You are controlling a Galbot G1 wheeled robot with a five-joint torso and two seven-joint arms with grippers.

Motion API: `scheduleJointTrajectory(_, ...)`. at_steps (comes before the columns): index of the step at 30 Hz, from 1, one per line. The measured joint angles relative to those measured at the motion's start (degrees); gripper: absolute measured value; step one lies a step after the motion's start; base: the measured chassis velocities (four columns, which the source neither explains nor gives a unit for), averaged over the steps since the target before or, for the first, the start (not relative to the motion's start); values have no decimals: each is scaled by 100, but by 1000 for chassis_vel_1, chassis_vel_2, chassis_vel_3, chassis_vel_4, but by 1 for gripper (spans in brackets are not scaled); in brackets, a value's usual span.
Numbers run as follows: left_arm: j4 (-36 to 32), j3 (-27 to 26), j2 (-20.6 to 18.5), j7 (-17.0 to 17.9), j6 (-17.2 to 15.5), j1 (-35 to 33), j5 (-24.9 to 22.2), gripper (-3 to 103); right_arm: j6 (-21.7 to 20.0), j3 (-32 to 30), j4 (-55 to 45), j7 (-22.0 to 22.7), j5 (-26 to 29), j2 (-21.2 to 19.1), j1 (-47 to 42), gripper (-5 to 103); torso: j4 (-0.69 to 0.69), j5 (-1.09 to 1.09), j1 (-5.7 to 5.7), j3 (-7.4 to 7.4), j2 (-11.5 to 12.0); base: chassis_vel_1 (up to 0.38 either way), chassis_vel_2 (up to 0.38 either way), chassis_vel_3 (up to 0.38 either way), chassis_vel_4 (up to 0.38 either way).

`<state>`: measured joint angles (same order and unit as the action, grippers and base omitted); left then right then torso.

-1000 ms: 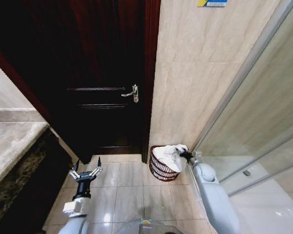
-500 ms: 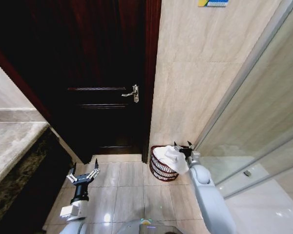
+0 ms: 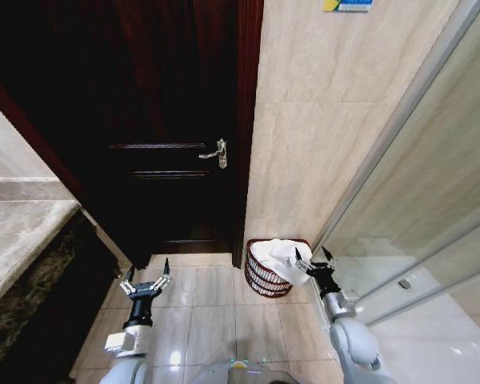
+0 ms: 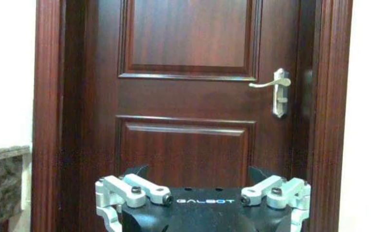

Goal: Discard the used towel into the hamper.

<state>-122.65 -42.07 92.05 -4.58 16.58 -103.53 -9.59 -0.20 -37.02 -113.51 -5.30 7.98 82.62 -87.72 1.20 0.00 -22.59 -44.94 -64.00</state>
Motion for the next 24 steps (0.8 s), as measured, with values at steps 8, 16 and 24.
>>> scheduleJointTrajectory(8, -32, -1, -160, -88, -235, 84, -3, 100, -66, -11, -5, -22, 0, 63, 61, 100, 1, 0, 76, 81, 159, 0, 0, 0, 0)
scheduleJointTrajectory(16, 21, 18, -493, -206, -283, 73, -10, 100, 14, 29, -14, -154, 13, 164, 51, 100, 0, 0, 184, 206, 391, 0, 0, 0, 0)
scheduleJointTrajectory(24, 121, 74, -509, -202, -294, 207, 41, 100, 339, -108, 97, -306, 156, 152, -73, 100, 2, 0, 266, 291, 556, 0, 0, 0, 0)
